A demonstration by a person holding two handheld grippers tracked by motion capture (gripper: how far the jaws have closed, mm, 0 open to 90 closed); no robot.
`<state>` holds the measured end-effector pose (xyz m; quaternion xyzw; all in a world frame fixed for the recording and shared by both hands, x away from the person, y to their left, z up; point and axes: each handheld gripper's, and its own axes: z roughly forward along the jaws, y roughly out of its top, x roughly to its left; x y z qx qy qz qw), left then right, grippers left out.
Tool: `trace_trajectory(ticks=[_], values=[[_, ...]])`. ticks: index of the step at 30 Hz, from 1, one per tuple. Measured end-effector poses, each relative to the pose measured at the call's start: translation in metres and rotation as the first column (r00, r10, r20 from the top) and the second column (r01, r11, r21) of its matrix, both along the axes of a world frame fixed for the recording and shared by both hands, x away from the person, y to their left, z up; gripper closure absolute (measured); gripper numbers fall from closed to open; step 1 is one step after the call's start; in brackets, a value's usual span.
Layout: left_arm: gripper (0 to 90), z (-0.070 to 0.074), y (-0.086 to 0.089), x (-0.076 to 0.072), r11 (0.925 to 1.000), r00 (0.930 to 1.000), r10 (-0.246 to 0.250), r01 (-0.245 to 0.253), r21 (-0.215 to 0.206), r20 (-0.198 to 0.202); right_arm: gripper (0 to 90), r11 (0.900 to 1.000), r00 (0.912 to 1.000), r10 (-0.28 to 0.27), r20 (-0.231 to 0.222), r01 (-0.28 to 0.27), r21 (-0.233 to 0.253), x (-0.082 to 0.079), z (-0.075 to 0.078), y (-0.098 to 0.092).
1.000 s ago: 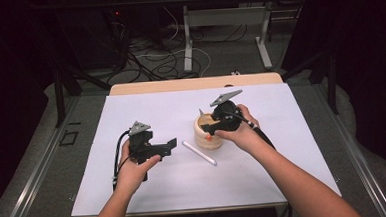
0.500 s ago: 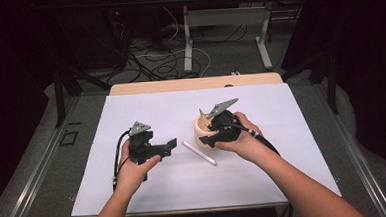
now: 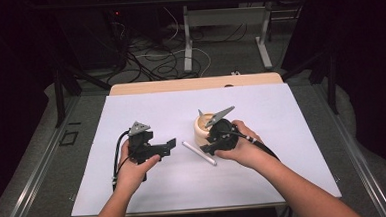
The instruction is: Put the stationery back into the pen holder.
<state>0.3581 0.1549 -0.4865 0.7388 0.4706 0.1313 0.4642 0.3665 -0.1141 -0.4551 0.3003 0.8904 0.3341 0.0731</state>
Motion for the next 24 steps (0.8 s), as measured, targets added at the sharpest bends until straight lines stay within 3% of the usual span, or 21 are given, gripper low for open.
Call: trace_trajectory(ticks=[3,5,6,7,8,18,24], values=[[4.7,0.000,0.001,0.000,1.0000,1.0000,-0.004,0.004,0.002,-0.008,60.7,1.000,1.0000,0.000,0.006,0.000,-0.021,-0.001,-0.005,0.001],[4.9,0.000,0.001,0.000,1.0000,0.9999,-0.003,0.003,0.002,-0.010,61.5,1.000,0.9999,-0.001,-0.012,0.001,-0.026,0.000,-0.010,0.000],[5.1,0.000,0.001,0.000,1.0000,1.0000,-0.002,0.002,0.001,-0.010,62.8,1.000,0.9985,-0.016,-0.053,0.014,-0.025,0.000,-0.012,-0.002],[5.1,-0.001,0.002,0.001,1.0000,1.0000,0.000,0.000,0.006,-0.002,64.4,1.000,0.9979,-0.015,-0.062,0.014,-0.023,0.000,-0.015,-0.002],[5.3,-0.001,0.002,0.001,0.9999,1.0000,0.001,-0.001,0.010,0.002,64.5,1.000,0.9985,0.010,-0.054,-0.011,-0.024,0.000,-0.018,-0.001],[6.2,-0.002,0.002,0.002,1.0000,0.9999,0.008,-0.008,0.004,-0.008,67.3,0.998,0.9954,-0.033,-0.090,0.028,-0.054,0.001,-0.038,-0.003],[6.7,-0.003,0.003,0.002,1.0000,0.9999,0.007,-0.007,0.005,-0.011,66.3,0.997,0.9961,-0.044,-0.077,0.039,-0.072,0.005,-0.045,-0.003]])
